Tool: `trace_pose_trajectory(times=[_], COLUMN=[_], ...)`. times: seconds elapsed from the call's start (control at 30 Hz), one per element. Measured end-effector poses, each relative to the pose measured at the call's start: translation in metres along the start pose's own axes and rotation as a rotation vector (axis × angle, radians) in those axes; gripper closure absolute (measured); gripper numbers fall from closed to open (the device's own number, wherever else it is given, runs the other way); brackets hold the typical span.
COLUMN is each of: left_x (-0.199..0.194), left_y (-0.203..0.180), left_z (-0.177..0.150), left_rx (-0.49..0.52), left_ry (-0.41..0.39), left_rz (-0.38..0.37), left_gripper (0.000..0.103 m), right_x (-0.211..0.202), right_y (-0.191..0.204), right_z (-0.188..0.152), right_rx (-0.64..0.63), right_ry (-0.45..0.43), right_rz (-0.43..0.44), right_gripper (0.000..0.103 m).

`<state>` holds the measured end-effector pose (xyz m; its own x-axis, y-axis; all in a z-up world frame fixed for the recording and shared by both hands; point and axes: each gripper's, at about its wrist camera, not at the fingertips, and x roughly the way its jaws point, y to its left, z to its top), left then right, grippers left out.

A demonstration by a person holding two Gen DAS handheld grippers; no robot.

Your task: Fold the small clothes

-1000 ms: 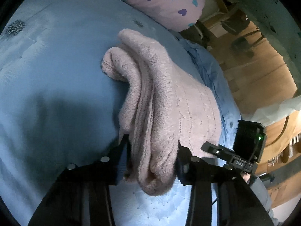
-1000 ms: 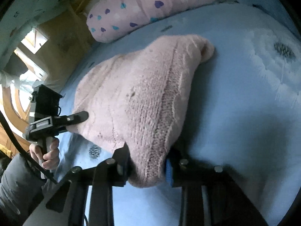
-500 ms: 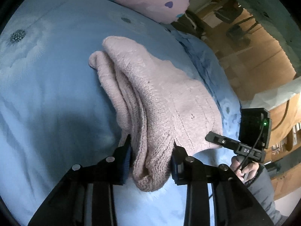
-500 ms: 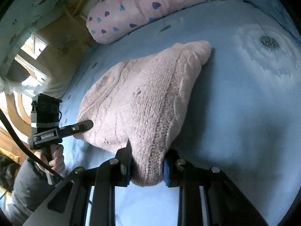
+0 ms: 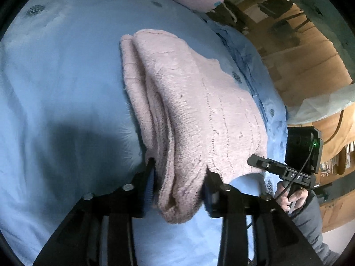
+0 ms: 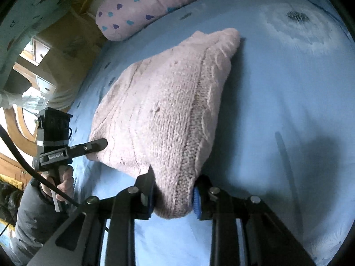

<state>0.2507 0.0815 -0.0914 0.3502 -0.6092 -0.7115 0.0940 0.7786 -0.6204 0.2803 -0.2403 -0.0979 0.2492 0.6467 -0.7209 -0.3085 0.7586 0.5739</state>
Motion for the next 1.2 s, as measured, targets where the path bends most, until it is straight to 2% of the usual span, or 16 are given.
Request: trace_pose_trajectory(times=[0.03, 0.07, 0.13, 0.2, 0.27, 0.3, 0.37, 0.4, 0.53, 0.63, 0.7, 0.83, 0.93, 1.03, 1.2], left_x=[0.000, 0.000, -0.002, -0.007, -0.014, -0.019, -0.030, -0.034, -0.060, -0.078, -0.083, -0.085, -0.077, -0.062, -0.029], left_y=[0.000, -0.003, -0.009, -0.016, -0.024, -0.031, -0.044, -0.047, -0.072, -0.087, -0.093, -0.095, -0.092, -0.085, -0.069], left_z=[-0.002, -0.003, -0.007, -0.011, -0.014, -0.015, -0.018, -0.018, -0.024, -0.037, -0.040, -0.058, -0.069, -0.080, -0.089], left_rx=[0.003, 0.009, 0.038, 0.069, 0.109, 0.137, 0.176, 0.185, 0.257, 0.305, 0.322, 0.354, 0.359, 0.361, 0.374], left_ry=[-0.008, -0.013, -0.034, -0.069, -0.107, -0.139, -0.204, -0.228, -0.409, -0.552, -0.597, -0.629, -0.644, -0.644, -0.578], left_rz=[0.025, 0.070, 0.111, 0.175, 0.194, 0.205, 0.220, 0.220, 0.188, 0.229, 0.260, 0.307, 0.338, 0.372, 0.420], left_gripper=[0.056, 0.041, 0.038, 0.036, 0.035, 0.033, 0.025, 0.021, 0.013, 0.007, 0.005, 0.005, 0.005, 0.005, 0.005], right_x=[0.000, -0.001, -0.007, -0.015, -0.027, -0.033, -0.043, -0.048, -0.068, -0.074, -0.075, -0.071, -0.073, -0.072, -0.054], right_y=[0.000, 0.000, 0.003, 0.006, 0.011, 0.012, 0.016, 0.020, 0.029, 0.040, 0.049, 0.066, 0.081, 0.090, 0.083], right_z=[-0.001, -0.002, -0.005, -0.007, -0.011, -0.013, -0.015, -0.015, -0.021, -0.029, -0.035, -0.052, -0.070, -0.089, -0.099], right_rx=[0.002, -0.001, -0.015, -0.034, -0.061, -0.069, -0.081, -0.085, -0.101, -0.128, -0.170, -0.264, -0.361, -0.458, -0.481], right_ry=[0.001, 0.001, -0.024, -0.065, -0.128, -0.149, -0.187, -0.211, -0.302, -0.357, -0.381, -0.432, -0.485, -0.555, -0.538], right_rz=[-0.011, -0.037, -0.060, -0.098, -0.148, -0.153, -0.164, -0.163, -0.148, -0.149, -0.163, -0.208, -0.228, -0.228, -0.237], right_gripper=[0.067, 0.063, 0.060, 0.049, 0.040, 0.037, 0.024, 0.023, 0.021, 0.019, 0.018, 0.017, 0.001, 0.000, 0.000])
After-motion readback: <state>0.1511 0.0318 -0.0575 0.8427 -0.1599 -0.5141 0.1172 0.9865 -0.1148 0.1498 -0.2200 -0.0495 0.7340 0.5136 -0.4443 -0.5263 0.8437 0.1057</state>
